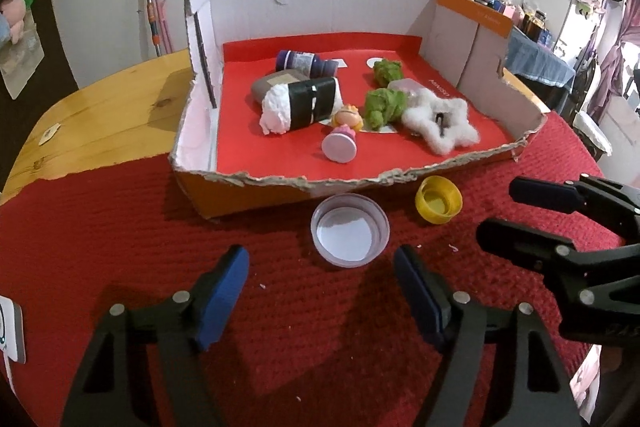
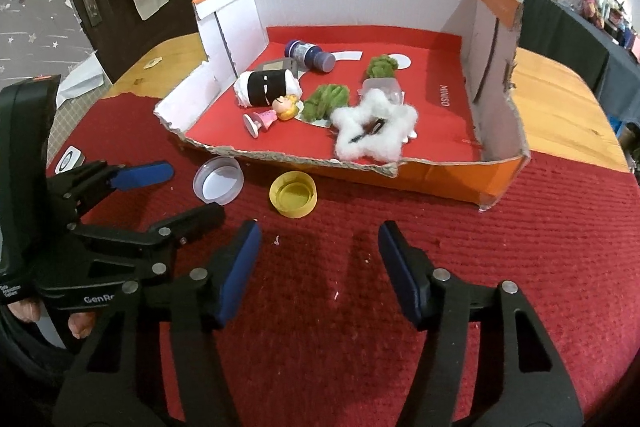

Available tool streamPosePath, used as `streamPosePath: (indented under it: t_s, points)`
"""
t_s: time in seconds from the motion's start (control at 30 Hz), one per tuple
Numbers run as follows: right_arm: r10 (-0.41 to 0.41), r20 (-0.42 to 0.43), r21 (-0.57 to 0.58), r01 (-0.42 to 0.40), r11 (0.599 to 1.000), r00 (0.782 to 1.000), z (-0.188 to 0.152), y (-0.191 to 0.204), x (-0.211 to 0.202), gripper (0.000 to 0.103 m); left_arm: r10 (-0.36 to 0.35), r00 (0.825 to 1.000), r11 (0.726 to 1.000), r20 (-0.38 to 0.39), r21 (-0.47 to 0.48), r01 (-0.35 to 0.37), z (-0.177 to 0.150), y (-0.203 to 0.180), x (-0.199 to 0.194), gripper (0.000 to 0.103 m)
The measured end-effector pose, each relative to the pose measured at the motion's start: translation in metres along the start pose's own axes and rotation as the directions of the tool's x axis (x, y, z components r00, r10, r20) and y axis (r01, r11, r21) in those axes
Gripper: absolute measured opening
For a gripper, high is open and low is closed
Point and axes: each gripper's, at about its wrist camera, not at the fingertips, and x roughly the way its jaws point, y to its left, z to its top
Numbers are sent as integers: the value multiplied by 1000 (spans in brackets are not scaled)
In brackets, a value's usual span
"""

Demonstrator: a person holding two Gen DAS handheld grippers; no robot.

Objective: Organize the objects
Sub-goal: 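Grasp the clear round lid with the left gripper while the right grasps the yellow cap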

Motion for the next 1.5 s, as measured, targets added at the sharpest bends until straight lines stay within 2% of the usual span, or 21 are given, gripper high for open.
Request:
streamPosePath:
  t_s: [0.4,0.9,1.1,1.17,1.33,1.5]
  points:
    - [22,-21,-18,-22,1000,1000,10,4,21,54,7,1000,1000,5,7,-7,3,3,1,71]
    - [13,-23,-43,-14,999,1000,12,10,32,54,30,999,999,23,17,-31,0,7,-1,61]
    - [-29,-7,-71,28,997,1000,9,16,34,41,39,999,999,31,13,-40,-1,5,-1,57]
    - [-32,-5,-75,31,997,999,8,17,33,33,35,999,999,32,10,-35,-1,5,-1,53]
    - [-19,-2,-61,19,998,1000,7,15,30,30,20,999,1000,31,16,-20,-2,3,-3,42]
    - [-3,1,-59,3,998,1000,5,17,24,30,17,999,1000,32,14,-17,-2,1,-5,42]
